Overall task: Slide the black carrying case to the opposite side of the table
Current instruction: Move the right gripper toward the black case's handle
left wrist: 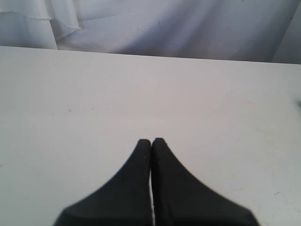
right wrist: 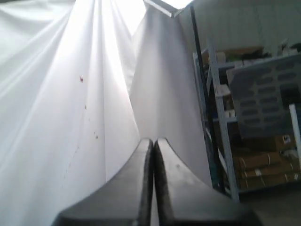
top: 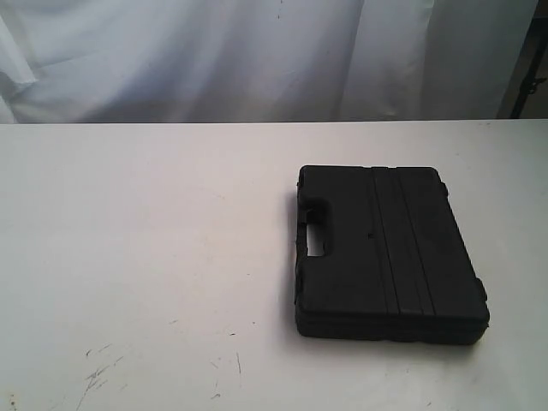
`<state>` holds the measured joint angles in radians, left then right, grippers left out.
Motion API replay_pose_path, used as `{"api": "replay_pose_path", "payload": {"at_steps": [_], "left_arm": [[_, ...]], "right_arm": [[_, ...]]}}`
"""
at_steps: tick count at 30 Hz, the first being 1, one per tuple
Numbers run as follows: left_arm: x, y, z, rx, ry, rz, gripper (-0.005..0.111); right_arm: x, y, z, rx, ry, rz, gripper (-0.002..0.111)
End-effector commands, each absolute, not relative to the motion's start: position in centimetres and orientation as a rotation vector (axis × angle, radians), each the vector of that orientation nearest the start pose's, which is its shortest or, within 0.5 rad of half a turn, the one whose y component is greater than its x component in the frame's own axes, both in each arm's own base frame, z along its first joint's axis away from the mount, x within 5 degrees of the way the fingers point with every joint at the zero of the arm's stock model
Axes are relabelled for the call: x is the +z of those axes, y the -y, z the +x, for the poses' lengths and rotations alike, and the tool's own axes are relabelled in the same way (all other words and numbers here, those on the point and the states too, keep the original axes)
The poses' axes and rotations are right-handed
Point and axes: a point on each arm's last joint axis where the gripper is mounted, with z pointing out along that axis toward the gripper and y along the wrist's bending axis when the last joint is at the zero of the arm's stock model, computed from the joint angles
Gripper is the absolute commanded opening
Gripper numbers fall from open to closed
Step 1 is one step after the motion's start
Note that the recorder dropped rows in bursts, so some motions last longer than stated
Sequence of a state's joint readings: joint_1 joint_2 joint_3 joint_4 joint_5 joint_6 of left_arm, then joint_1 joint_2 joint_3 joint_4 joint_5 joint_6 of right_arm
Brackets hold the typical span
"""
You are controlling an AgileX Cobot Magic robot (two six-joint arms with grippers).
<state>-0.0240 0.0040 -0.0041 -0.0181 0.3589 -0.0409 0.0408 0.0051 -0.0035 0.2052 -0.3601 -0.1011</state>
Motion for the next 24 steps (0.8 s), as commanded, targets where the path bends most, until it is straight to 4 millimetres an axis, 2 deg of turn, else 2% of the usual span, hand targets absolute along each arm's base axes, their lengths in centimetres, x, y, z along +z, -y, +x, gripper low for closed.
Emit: {"api": "replay_pose_path", "payload": {"at_steps": [1,6,13,16,19,22,24], "left_arm": [[18.2,0.2,5.3,-0.064,-1.828,-0.031,0.000],[18.2,0.2,5.3,-0.064,-1.828,-0.031,0.000],[18.2,0.2,5.3,-0.064,-1.828,-0.031,0.000],[18.2,0.2,5.3,-0.064,-1.828,-0.031,0.000],[18.2,0.2,5.3,-0.064,-1.828,-0.031,0.000],[18.2,0.2,5.3,-0.064,-1.828,-0.031,0.000],[18.2,0.2,5.3,-0.064,-1.828,-0.031,0.000]], "right_arm": [[25.3,0.7,4.4,0.121,-1.036,0.141,0.000],[28.7,0.6,3.4,0.152,-0.982,0.137,0.000],[34.2,0.1,3.8,0.174,-1.130,0.097,0.000],[36.5,-0.3,4.9,0.185,-1.286,0.073,0.000],[37.6,-0.6,6.7,0.168,-1.444,0.034,0.000],[37.7,-1.1,9.1,0.174,-1.613,-0.017,0.000],[37.0,-1.7,10.8,0.219,-1.747,-0.050,0.000]]}}
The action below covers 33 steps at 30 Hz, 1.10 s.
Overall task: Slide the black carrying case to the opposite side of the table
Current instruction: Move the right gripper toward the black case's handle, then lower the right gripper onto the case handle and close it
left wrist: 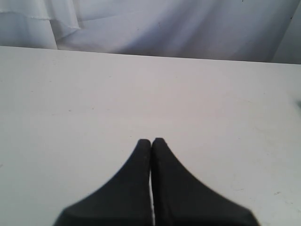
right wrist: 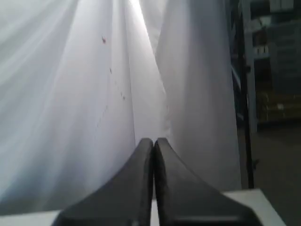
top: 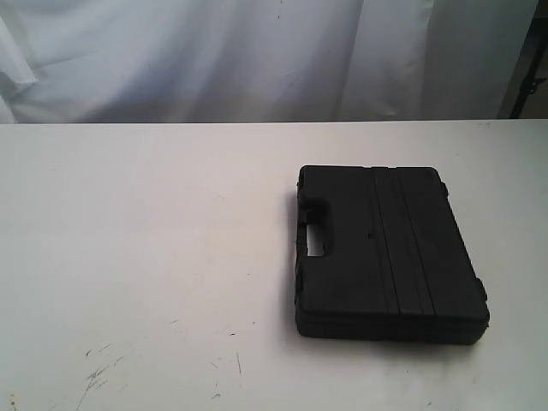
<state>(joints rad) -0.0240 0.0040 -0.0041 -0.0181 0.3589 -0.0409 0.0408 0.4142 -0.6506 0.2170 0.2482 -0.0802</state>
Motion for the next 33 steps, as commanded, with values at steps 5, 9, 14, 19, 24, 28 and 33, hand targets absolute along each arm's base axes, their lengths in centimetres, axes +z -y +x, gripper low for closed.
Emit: {"api": "replay_pose_path", "payload": {"at_steps": [5,9,14,19,24,28,33], "left_arm": [[18.2,0.2,5.3,-0.064,-1.828,-0.031,0.000],[18.2,0.2,5.3,-0.064,-1.828,-0.031,0.000],[18.2,0.2,5.3,-0.064,-1.828,-0.031,0.000],[18.2,0.2,5.3,-0.064,-1.828,-0.031,0.000],[18.2,0.2,5.3,-0.064,-1.828,-0.031,0.000],[18.2,0.2,5.3,-0.064,-1.828,-0.031,0.000],[18.2,0.2,5.3,-0.064,-1.828,-0.031,0.000]], "right_arm": [[33.0,-3.5,14.0,0.306,-2.140,-0.214,0.000],[29.9,-4.2,15.5,0.359,-2.434,-0.275,0.000],[28.4,-4.4,16.4,0.376,-2.550,-0.285,0.000],[29.3,-4.7,17.8,0.438,-2.402,-0.137,0.000],[29.6,-4.6,18.1,0.433,-2.358,-0.116,0.000],[29.8,-5.0,18.8,0.476,-2.361,-0.094,0.000],[30.8,-6.8,20.5,0.544,-2.399,-0.123,0.000]]}}
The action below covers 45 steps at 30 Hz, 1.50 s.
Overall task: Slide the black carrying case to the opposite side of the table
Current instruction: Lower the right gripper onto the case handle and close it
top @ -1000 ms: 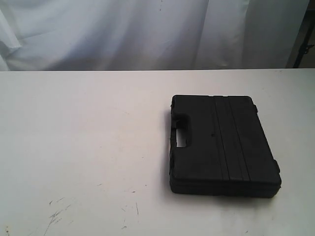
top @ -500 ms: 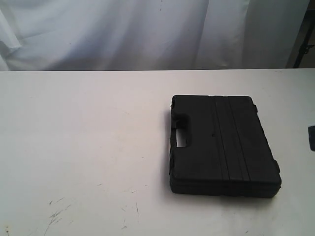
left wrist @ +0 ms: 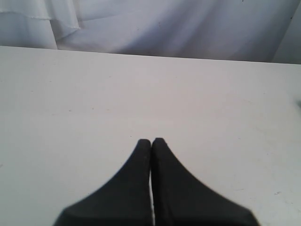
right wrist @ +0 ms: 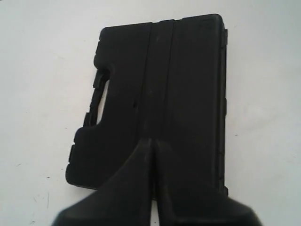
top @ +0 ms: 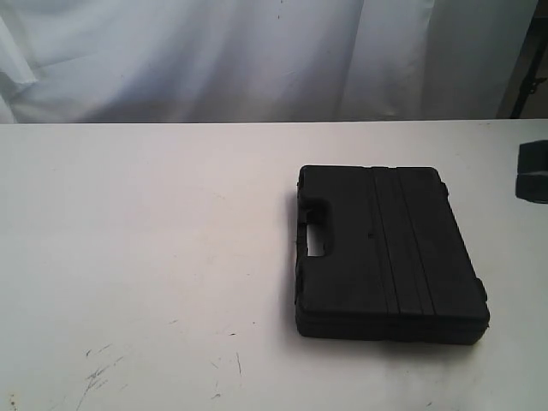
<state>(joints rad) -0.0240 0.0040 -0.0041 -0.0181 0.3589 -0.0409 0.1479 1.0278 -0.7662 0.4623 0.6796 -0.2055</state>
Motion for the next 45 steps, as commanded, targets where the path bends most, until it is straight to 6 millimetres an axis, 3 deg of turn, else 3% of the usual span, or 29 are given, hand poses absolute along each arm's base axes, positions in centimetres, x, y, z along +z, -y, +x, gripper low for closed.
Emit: {"api": "replay_pose_path", "payload": {"at_steps": [1,6,13,17,24,37,45], "left_arm": [[18.2,0.2,5.3,-0.064,-1.828,-0.031,0.000],[18.2,0.2,5.3,-0.064,-1.828,-0.031,0.000],[18.2,0.2,5.3,-0.064,-1.828,-0.031,0.000],[18.2,0.2,5.3,-0.064,-1.828,-0.031,0.000],[18.2,0.2,5.3,-0.064,-1.828,-0.031,0.000],[18.2,0.2,5.3,-0.064,-1.828,-0.031,0.000],[18.2,0.2,5.3,-0.064,-1.828,-0.031,0.000]], "right_arm": [[30.8,-7.3,21.0,0.545,-2.417,-0.128,0.000],[30.3,-9.5,23.0,0.504,-2.512,-0.157,0.000],[28.5,-14.2,25.9,0.481,-2.700,-0.221,0.000],[26.7,-18.3,28.3,0.439,-2.800,-0.252,0.000],[23.6,-22.9,31.0,0.326,-2.926,-0.297,0.000],[21.7,-26.8,35.6,0.274,-3.040,-0.233,0.000],[19.5,-28.8,36.4,0.217,-3.085,-0.157,0.000]]}}
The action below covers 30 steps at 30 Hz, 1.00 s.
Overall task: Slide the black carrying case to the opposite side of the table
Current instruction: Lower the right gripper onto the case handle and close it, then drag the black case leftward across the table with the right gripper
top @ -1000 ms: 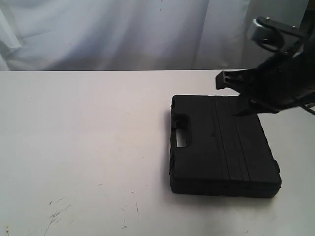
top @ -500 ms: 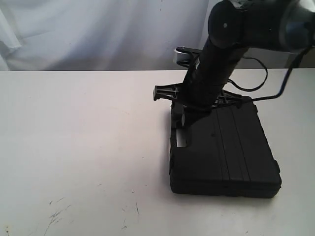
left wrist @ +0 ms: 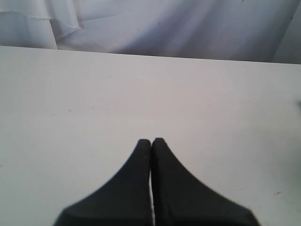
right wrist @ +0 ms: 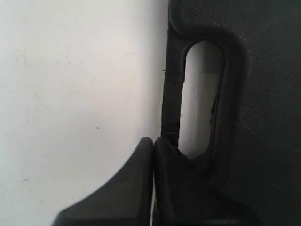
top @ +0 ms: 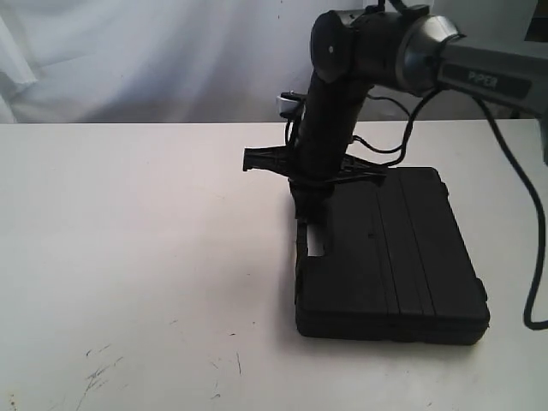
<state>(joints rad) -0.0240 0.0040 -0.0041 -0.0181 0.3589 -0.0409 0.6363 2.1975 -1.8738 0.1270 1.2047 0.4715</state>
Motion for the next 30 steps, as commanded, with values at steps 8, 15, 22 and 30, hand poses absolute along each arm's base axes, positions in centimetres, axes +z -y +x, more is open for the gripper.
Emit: {"api": "replay_pose_path", "payload": {"at_steps": [8,15,22,30], "left_arm": [[18.2,0.2,5.3,-0.064,-1.828,-0.031,0.000],[18.2,0.2,5.3,-0.064,-1.828,-0.031,0.000],[18.2,0.2,5.3,-0.064,-1.828,-0.031,0.000],[18.2,0.2,5.3,-0.064,-1.828,-0.031,0.000]], "right_arm": [[16.2,-28.8,37.2,0.062,-3.097,-0.080,0.000],[16.1,-29.0,37.6,0.092,-3.057,-0.076,0.025],[15.9,-29.1,37.6,0.096,-3.054,-0.073,0.039],[14.3,-29.1,37.7,0.069,-3.079,-0.069,0.039]]}}
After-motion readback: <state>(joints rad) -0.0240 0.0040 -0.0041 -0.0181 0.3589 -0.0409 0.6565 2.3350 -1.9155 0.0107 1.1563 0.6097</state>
